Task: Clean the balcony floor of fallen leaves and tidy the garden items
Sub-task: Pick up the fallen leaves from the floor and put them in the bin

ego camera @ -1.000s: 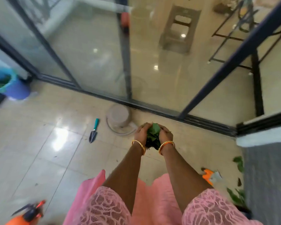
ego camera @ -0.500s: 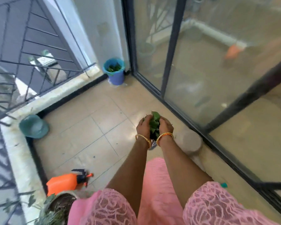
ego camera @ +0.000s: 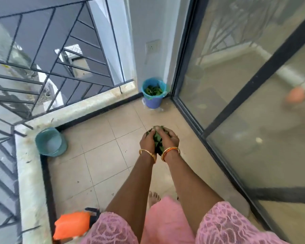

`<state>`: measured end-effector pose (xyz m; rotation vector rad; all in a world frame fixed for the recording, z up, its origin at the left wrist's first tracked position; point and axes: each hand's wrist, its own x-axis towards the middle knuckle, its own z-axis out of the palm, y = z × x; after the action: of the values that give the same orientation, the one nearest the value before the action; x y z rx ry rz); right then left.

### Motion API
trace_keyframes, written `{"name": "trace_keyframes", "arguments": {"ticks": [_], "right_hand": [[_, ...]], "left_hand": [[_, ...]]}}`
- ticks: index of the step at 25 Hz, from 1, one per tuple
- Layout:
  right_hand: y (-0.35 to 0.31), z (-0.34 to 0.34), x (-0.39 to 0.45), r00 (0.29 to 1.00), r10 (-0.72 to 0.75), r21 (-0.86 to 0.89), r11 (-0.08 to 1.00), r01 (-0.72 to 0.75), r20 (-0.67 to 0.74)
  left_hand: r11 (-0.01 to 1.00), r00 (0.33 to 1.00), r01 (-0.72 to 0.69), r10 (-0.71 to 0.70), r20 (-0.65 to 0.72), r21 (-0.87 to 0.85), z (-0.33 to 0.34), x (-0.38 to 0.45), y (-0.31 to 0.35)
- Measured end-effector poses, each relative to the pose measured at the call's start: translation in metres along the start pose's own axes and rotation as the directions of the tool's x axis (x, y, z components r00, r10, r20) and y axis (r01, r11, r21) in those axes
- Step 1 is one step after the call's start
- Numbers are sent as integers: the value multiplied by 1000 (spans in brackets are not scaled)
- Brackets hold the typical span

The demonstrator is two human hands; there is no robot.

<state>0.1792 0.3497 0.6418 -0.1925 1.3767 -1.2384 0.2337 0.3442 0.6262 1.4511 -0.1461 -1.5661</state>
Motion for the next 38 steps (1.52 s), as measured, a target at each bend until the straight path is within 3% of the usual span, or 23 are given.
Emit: {"name": "trace_keyframes", "arguments": {"ticks": [7, 12, 16, 22, 29, 34, 38], "right_hand": [[-28, 130, 98, 999, 14, 82, 997, -11, -36], [-48, 212, 164, 986, 30, 135, 991, -7, -166], [-71, 247, 219, 959, 62, 209, 978, -3, -275], [-114, 260, 343, 922, 139, 272, 962, -38, -362], [-92, 251, 556, 892, 175, 185, 977, -105, -416], [-10, 238, 730, 875, 155, 126, 986, -109, -459], [30, 229, 805, 868, 252, 54, 966, -254, -428]], "left_hand": [[996, 999, 40, -42, -19, -76, 16, 134, 109], [984, 992, 59, -76, 96, 166, 40, 219, 187], [969, 974, 118, -155, 165, 217, 77, 274, 227], [958, 962, 225, -247, 119, 178, 155, 365, 247], [925, 947, 308, -320, 19, 222, 224, 559, 205], [876, 981, 162, -191, 19, 454, 222, 753, 120], [764, 935, 320, -349, -58, 560, 173, 922, 28]]}}
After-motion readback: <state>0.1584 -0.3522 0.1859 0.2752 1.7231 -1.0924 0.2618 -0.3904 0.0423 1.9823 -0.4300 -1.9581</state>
